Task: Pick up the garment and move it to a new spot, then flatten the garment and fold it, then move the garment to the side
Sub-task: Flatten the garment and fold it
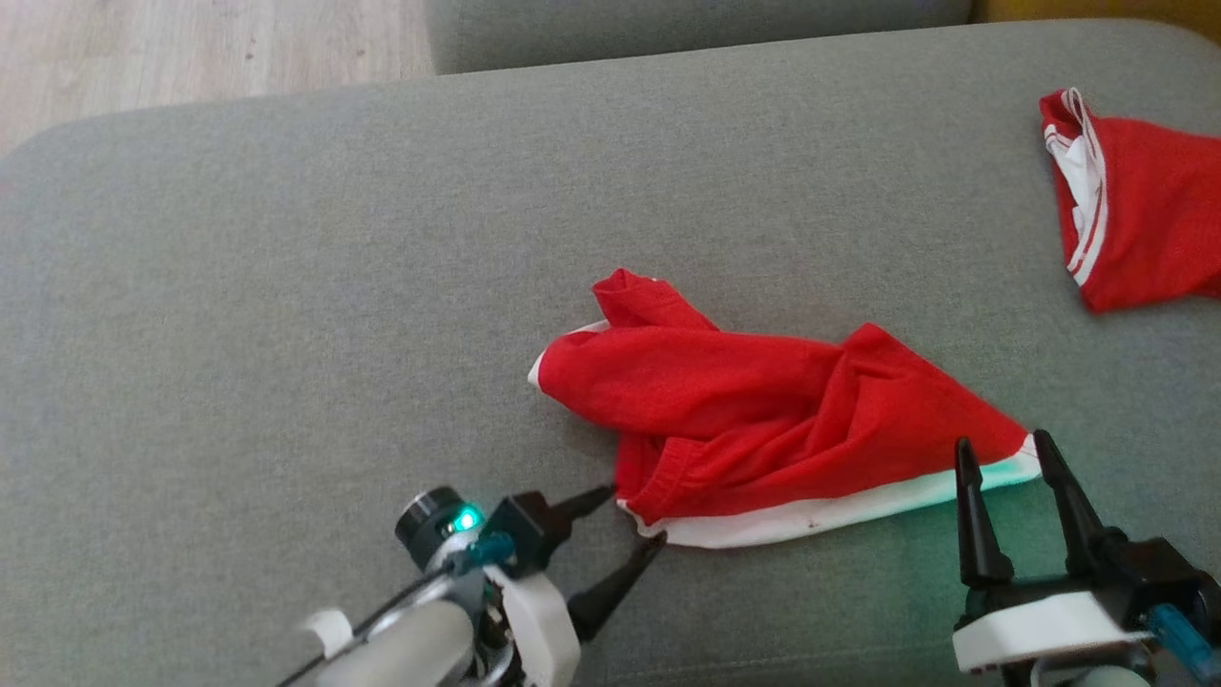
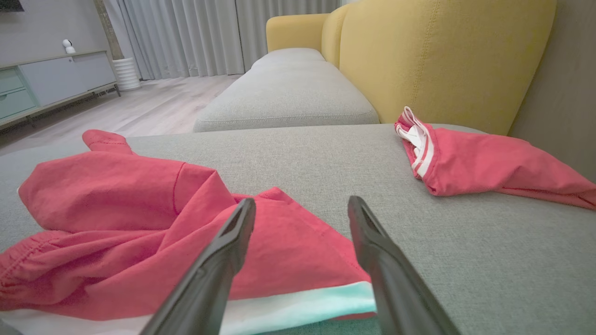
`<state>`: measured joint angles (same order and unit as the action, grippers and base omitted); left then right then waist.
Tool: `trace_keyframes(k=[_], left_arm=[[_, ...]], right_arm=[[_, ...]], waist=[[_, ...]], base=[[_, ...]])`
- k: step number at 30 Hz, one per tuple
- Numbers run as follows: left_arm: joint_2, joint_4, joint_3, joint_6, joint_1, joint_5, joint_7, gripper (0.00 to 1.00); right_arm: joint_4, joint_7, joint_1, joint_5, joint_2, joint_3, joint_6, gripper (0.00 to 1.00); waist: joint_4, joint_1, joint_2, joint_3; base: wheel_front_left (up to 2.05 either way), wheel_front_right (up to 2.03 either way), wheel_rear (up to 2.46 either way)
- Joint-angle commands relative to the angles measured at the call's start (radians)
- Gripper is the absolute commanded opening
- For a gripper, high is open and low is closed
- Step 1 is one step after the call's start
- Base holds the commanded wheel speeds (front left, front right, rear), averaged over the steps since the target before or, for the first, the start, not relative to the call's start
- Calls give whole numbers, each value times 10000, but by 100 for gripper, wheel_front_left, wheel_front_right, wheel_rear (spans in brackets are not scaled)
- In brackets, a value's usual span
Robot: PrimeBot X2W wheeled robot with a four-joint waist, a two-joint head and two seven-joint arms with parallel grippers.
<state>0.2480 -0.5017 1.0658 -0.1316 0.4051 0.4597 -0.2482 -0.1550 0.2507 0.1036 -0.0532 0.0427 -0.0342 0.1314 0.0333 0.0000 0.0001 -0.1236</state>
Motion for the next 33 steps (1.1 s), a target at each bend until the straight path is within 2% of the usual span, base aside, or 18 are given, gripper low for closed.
trace_keyframes(k=[1, 7, 9, 10, 11, 12, 13, 16, 21, 25, 28, 33], left_arm=[[126, 189, -230, 11, 567, 113, -118, 100], [-19, 133, 66, 10, 956, 555, -132, 100], [-100, 19, 282, 10, 1051, 811, -133, 62], [-149, -48, 403, 10, 1107, 967, -133, 47], [-207, -118, 509, 10, 1156, 1159, -133, 35], [-263, -194, 619, 10, 1199, 1380, -133, 3], [-324, -243, 679, 10, 1229, 1654, -134, 0], [-391, -357, 417, 10, 1227, 2496, -134, 0], [-110, -698, -670, 119, 514, 3729, -71, 0], [295, -334, -1144, 272, -426, 5021, 872, 0], [638, 454, -1176, 360, -804, 5537, 1634, 0], [590, 1210, -1548, 990, -528, 5735, 1783, 0]], right_arm=[[285, 110, -369, -84, 76, 259, -7, 100], [252, 110, -435, -159, 76, 285, -7, 100], [211, 110, -460, -179, 76, 330, -7, 100], [199, 110, -477, -198, 76, 341, -7, 100], [188, 110, -495, -218, 76, 345, -7, 100], [176, 110, -513, -234, 76, 349, -7, 100], [163, 110, -525, -248, 76, 352, -7, 100], [135, 110, -527, -295, 76, 355, -7, 100], [185, 110, -433, -339, 76, 226, -7, 100], [223, 110, -346, -342, 76, 64, -7, 100], [229, 110, -368, -342, 76, 60, -7, 100], [122, 110, -547, -258, 76, 294, -7, 100]], waist=[[11, 0, -1, -16], [57, 0, -1, -95], [92, 0, -1, -103], [108, 0, -1, -117], [124, 0, -1, -130], [140, 0, -1, -140], [152, 0, -1, -144], [179, 0, -1, -123], [112, 0, -1, -74], [-92, 0, -1, -82], [-316, 0, -1, -153], [-487, 0, -1, -202]], base=[[0, 0, 0], [0, 0, 0], [0, 0, 0], [0, 0, 0], [0, 0, 0], [0, 0, 0], [0, 0, 0], [0, 0, 0], [0, 0, 0], [0, 0, 0], [0, 0, 0], [0, 0, 0]])
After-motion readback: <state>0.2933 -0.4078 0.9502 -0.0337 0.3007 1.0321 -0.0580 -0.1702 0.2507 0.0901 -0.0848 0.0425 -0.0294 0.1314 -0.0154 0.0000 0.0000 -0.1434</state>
